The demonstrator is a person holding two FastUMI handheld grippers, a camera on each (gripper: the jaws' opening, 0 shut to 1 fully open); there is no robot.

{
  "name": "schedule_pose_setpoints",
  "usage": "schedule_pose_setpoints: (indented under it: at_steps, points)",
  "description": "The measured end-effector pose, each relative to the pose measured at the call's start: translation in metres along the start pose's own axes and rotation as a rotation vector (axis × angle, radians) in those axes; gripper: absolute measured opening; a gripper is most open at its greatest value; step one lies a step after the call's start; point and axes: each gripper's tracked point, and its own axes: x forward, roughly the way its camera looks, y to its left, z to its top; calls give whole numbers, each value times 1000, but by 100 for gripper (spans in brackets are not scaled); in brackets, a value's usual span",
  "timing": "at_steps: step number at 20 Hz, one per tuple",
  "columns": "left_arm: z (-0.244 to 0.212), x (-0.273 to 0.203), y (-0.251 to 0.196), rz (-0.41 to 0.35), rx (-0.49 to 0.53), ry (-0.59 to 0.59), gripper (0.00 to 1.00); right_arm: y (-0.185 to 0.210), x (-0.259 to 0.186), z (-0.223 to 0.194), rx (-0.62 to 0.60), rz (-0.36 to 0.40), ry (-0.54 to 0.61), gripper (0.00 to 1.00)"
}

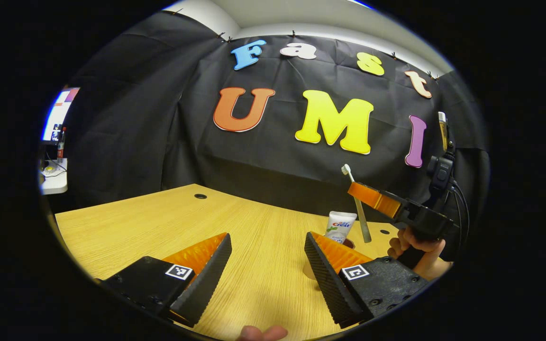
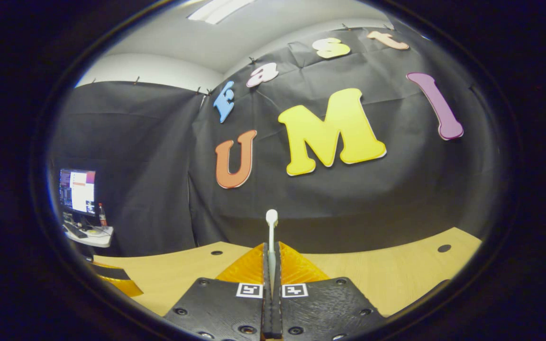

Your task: Put the toothbrush and toothpaste on the desktop into the cup, then pick up the cup and place it on the coaster on the desktop.

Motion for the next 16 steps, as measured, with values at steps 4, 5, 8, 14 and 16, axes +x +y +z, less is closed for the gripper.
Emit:
schedule_pose_setpoints:
  at_steps: [4,5,8,14,16]
  points:
    - [-10,0,2,-4,-18,28,98,2,1,-4,-28,-4,10,2]
    - [-10,1,3,-3,-18,30,98,2,1,-3,-30,-3,8,0]
    - [-9,1,3,-3,-21,28,98,4,-4,4,-37,-3,-8,3]
    - [-10,0,0,-10,-23,27,98,5,-7,11,-29,4,-18,5]
    - [-9,0,0,-6,-22,25,98,7,-10,13,-34,12,-13,6]
